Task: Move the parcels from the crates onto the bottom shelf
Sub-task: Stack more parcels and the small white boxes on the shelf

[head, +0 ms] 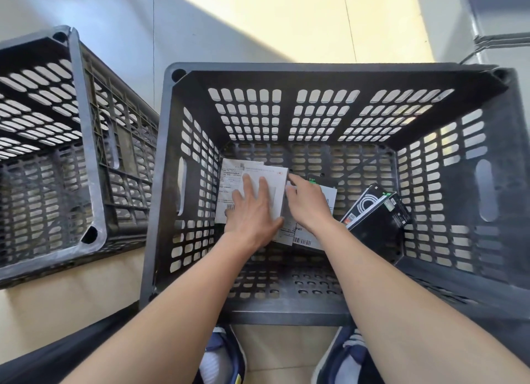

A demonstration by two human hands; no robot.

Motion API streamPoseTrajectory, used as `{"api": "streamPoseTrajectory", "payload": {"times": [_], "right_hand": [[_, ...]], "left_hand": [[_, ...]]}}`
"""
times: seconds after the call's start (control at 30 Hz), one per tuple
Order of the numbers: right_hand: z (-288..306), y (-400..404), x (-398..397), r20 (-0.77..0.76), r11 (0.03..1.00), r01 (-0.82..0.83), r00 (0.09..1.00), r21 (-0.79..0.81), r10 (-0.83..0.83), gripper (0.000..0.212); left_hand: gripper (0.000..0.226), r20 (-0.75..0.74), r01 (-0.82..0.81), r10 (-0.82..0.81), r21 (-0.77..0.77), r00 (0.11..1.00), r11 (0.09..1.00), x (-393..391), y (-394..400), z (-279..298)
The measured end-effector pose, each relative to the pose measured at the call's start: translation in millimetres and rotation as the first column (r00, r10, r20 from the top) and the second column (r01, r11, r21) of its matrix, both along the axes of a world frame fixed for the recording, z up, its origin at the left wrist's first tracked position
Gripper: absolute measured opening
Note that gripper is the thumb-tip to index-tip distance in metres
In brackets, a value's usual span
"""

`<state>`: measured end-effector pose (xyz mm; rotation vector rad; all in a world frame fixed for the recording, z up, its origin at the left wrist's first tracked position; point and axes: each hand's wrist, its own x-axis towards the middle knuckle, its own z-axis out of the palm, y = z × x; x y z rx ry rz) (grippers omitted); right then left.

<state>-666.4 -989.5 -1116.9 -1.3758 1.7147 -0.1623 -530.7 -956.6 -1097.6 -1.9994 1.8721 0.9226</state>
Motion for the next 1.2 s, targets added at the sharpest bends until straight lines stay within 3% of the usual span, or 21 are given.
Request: {"api": "streamPoseTrajectory", "payload": {"times": [0.13,0.33,0.47,0.53,0.67,0.83,1.0,1.2], "right_hand": [[-7,2,-9,0.058,0.992,0.121,0.991,0.048,-0.123,0.026],[-13,2,-34,0.019,0.962,0.271,0.962,0.036,-0.272,0.042],[-18,5,-38,-0.013,0.958,0.285,0.959,0.036,-0.284,0.052],[-17,6,-33,-0.039,0.972,0.234,0.971,-0.006,-0.234,0.060],[-13,7,-19,-0.256,0.998,-0.006,0.967,-0.058,-0.009,0.072],[-12,11,-6,-0.366,0.975,-0.223,0.907,0.003,0.209,0.084],[-13,16,-5,-0.407,0.967,-0.247,0.878,0.068,0.253,0.102],[-10,19,-22,-0.366,0.985,-0.147,0.915,0.090,0.170,0.099]], "left_hand": [[0.105,-0.101,0.061,-0.059,0.017,0.993,0.998,-11,-3,-4],[0.100,-0.235,0.164,-0.156,0.017,0.959,0.986,-20,-6,-9],[0.089,-0.283,0.183,-0.179,-0.011,0.942,0.983,-18,-6,-9],[0.085,-0.250,0.187,-0.190,-0.036,0.949,0.982,-15,-5,-8],[0.069,-0.122,0.053,-0.066,-0.108,0.990,0.993,-3,-8,-11],[0.060,0.056,-0.060,0.060,-0.015,0.997,0.998,20,-9,-23],[0.066,0.064,-0.007,0.001,0.095,0.998,0.995,22,-3,-33],[0.060,0.021,0.009,-0.009,0.021,1.000,1.000,25,0,-37]]}}
